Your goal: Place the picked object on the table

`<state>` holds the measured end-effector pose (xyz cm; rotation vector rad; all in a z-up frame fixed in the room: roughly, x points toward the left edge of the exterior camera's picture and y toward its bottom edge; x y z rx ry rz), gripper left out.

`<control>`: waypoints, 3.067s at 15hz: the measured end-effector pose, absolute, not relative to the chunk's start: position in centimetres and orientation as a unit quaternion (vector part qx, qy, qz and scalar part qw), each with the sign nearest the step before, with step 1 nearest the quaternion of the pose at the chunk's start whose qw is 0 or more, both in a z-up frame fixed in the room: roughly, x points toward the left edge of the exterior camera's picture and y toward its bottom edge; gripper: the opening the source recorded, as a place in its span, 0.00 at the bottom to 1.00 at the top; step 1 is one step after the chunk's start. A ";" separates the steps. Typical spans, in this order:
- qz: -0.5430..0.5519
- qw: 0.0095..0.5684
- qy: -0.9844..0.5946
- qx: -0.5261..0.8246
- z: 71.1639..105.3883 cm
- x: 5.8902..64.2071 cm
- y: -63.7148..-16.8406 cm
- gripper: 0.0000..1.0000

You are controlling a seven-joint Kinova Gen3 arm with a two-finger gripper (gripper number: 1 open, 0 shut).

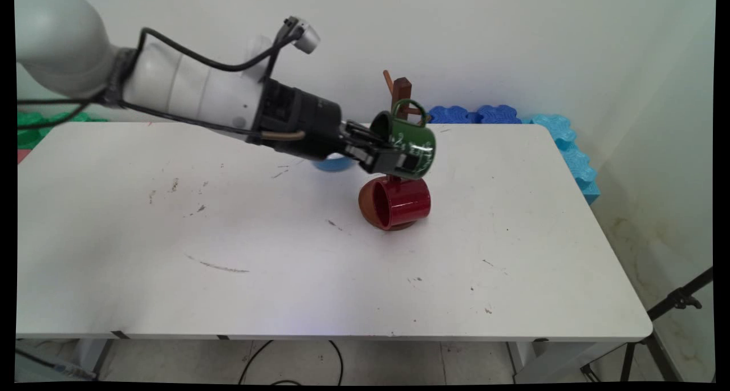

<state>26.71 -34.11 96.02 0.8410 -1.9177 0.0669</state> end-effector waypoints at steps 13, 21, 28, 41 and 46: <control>0.086 0.294 -0.911 0.276 98.3 34.4 -34.5 0.00; 0.111 0.163 -0.949 0.245 95.3 36.6 -38.0 0.00; 0.110 0.112 -0.963 0.218 92.4 36.5 -41.0 0.00; 0.075 0.098 -0.973 0.194 88.0 33.8 -45.7 0.00; 0.065 0.095 -0.975 0.191 86.8 33.4 -46.7 0.00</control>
